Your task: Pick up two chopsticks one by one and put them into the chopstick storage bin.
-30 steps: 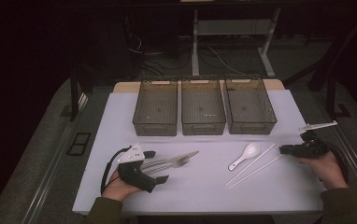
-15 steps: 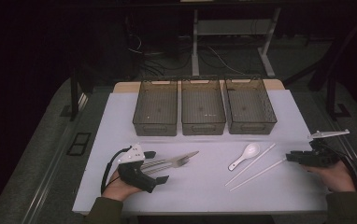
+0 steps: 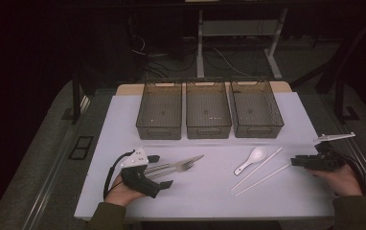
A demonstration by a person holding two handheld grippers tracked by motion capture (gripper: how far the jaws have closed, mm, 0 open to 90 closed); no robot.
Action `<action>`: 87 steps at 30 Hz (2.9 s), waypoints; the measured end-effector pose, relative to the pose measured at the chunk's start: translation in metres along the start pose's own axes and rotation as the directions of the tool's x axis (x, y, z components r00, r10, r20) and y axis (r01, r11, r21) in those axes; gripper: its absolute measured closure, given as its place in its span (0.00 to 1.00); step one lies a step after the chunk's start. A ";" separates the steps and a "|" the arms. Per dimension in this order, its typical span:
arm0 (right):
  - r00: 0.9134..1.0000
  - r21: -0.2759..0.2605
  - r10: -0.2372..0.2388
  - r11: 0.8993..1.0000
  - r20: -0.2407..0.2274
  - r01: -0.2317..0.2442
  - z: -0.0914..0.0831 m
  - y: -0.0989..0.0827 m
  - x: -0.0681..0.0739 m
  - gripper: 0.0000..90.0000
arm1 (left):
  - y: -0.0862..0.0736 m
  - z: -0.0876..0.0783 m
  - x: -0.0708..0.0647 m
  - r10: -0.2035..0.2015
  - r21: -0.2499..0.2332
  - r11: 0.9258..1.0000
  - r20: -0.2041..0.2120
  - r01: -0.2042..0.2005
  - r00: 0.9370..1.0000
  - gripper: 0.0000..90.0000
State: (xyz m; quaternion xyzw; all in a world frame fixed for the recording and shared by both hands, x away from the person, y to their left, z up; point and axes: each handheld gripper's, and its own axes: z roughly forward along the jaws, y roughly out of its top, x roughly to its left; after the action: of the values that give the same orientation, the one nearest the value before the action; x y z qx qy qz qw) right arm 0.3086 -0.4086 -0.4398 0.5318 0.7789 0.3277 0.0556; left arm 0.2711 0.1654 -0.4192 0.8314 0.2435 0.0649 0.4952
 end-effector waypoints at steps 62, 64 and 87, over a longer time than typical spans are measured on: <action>0.999 -0.042 -0.047 0.998 0.014 0.047 0.028 0.048 0.006 0.71 | -0.001 0.002 0.000 -0.011 0.003 1.000 0.005 0.011 1.000 0.00; 0.999 -0.029 -0.044 0.999 0.021 0.044 0.033 0.050 0.005 0.71 | -0.001 0.002 0.000 -0.013 0.001 1.000 0.006 0.013 1.000 0.00; 0.996 0.023 -0.068 0.997 -0.050 0.069 0.034 0.041 0.009 0.71 | -0.001 0.002 -0.001 -0.007 0.002 1.000 0.012 0.007 1.000 0.00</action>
State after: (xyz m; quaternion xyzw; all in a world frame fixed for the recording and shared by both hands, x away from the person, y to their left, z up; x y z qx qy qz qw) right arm 0.3515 -0.3766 -0.4407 0.4970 0.8019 0.3291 0.0412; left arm 0.2704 0.1639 -0.4209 0.8315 0.2436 0.0580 0.4959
